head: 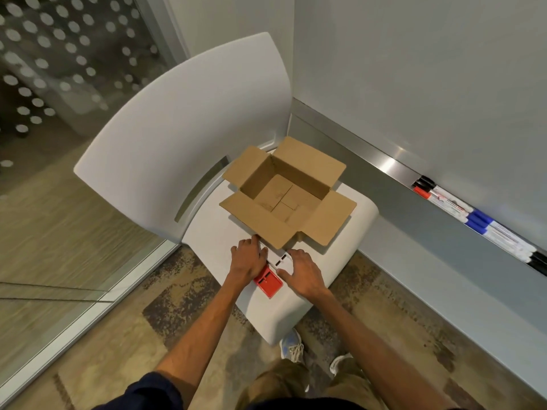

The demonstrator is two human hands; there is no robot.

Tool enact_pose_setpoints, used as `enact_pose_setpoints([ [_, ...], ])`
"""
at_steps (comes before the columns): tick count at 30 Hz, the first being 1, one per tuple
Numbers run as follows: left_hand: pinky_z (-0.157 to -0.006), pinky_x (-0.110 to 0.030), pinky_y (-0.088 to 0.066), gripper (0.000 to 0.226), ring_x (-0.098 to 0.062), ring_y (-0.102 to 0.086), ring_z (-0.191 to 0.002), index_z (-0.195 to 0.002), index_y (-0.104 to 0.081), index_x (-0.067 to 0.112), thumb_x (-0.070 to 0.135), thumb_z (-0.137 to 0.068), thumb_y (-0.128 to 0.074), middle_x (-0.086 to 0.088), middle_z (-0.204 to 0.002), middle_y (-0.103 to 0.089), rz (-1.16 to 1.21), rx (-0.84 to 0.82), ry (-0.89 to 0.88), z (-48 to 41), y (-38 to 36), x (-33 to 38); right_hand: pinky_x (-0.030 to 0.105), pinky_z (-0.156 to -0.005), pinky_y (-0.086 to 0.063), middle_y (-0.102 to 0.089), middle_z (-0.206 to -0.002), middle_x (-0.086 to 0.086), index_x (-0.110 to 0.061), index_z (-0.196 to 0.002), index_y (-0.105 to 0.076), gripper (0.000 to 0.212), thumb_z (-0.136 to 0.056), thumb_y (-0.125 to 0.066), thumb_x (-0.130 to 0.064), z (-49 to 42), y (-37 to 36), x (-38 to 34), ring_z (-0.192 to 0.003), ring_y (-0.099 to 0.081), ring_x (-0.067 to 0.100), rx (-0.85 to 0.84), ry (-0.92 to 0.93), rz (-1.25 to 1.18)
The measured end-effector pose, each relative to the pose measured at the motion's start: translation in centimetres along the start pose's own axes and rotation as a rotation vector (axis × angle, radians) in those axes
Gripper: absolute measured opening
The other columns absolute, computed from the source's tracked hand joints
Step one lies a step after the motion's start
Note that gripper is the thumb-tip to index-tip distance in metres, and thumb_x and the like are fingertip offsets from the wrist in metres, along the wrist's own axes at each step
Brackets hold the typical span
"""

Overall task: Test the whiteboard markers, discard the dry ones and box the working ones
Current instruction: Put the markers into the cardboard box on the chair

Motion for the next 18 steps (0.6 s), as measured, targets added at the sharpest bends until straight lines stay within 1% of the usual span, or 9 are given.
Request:
enact_pose_setpoints([
  [5, -0.094, -0.05, -0.043, 0.036, -0.038, -0.053, -0.11, -0.127, -0.045, 0.004, 0.026, -0.099, -0.042, -0.021, -0.118, -0.061, 0.079, 0.052, -0.017, 0.1, 0.6, 0.7, 0.037, -0.103, -0.041, -0.054, -0.135, 0.011, -0.013, -0.145, -0.042, 0.064, -0.091, -0.058, -0.045, 0.2, 0.5, -0.2, -0.127, -0.048, 0.027, 0.012, 0.002, -0.009],
  [9, -0.09, -0.047, -0.042, 0.029, -0.037, -0.053, -0.104, -0.119, -0.052, 0.003, 0.018, -0.095, -0.044, -0.02, -0.115, -0.059, 0.095, 0.092, -0.055, 0.9, 1.0, 1.9, 0.035, -0.096, -0.045, -0.062, -0.123, 0.008, -0.014, -0.133, -0.054, 0.059, -0.084, -0.06, -0.047, 1.3, 2.1, 0.4, -0.116, -0.056, 0.027, 0.076, 0.014, -0.03],
  [11, -0.086, -0.044, -0.045, 0.025, -0.036, -0.055, -0.099, -0.111, -0.058, 0.002, 0.016, -0.095, -0.046, -0.019, -0.112, -0.059, 0.104, 0.113, -0.093, 1.5, 1.1, 3.0, 0.032, -0.09, -0.048, -0.064, -0.118, 0.003, -0.018, -0.127, -0.058, 0.055, -0.081, -0.06, -0.049, 2.0, 3.4, 1.1, -0.11, -0.058, 0.023, 0.107, 0.022, -0.041],
  [13, -0.078, -0.038, -0.047, 0.022, -0.036, -0.059, -0.092, -0.104, -0.062, 0.001, 0.017, -0.095, -0.049, -0.019, -0.107, -0.06, 0.151, 0.121, -0.138, 1.9, 1.0, 4.3, 0.027, -0.084, -0.049, -0.065, -0.117, 0.002, -0.02, -0.128, -0.059, 0.056, -0.08, -0.063, -0.048, 2.6, 4.7, 2.2, -0.105, -0.058, 0.019, 0.121, 0.021, -0.049],
  [14, -0.075, -0.036, -0.05, 0.024, -0.036, -0.06, -0.09, -0.105, -0.061, 0.003, 0.019, -0.093, -0.049, -0.018, -0.107, -0.061, 0.165, 0.107, -0.161, 2.2, 0.8, 5.0, 0.026, -0.082, -0.05, -0.065, -0.118, 0.003, -0.019, -0.131, -0.058, 0.059, -0.079, -0.065, -0.046, 2.9, 5.3, 2.9, -0.103, -0.058, 0.017, 0.128, 0.023, -0.048],
  [15, -0.076, -0.037, -0.052, 0.029, -0.036, -0.06, -0.092, -0.11, -0.061, 0.006, 0.023, -0.091, -0.048, -0.017, -0.108, -0.061, 0.168, 0.084, -0.188, 2.3, 0.3, 5.7, 0.025, -0.082, -0.05, -0.066, -0.119, 0.005, -0.018, -0.133, -0.058, 0.061, -0.079, -0.067, -0.044, 3.3, 5.9, 3.7, -0.102, -0.057, 0.017, 0.129, 0.017, -0.044],
  [16, -0.08, -0.038, -0.053, 0.035, -0.036, -0.061, -0.096, -0.117, -0.06, 0.01, 0.026, -0.088, -0.048, -0.016, -0.113, -0.062, 0.151, 0.055, -0.22, 2.5, -0.1, 6.5, 0.025, -0.084, -0.05, -0.065, -0.121, 0.005, -0.017, -0.134, -0.058, 0.062, -0.079, -0.068, -0.045, 3.7, 6.5, 4.6, -0.104, -0.057, 0.017, 0.135, 0.011, -0.048],
  [18, -0.089, -0.038, -0.053, 0.043, -0.033, -0.06, -0.107, -0.13, -0.056, 0.018, 0.031, -0.09, -0.055, -0.012, -0.124, -0.062, 0.102, 0.004, -0.291, 3.2, -1.1, 8.6, 0.028, -0.09, -0.049, -0.065, -0.125, 0.005, -0.018, -0.133, -0.058, 0.065, -0.077, -0.069, -0.048, 4.7, 7.6, 6.6, -0.108, -0.058, 0.018, 0.157, -0.011, -0.069],
])
Point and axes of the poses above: each hand's wrist, its own z-axis away from the middle knuckle, its own y-axis out of the back of the hand, x = y × z, the point moved 10 cm from there along -z, towards the middle knuckle
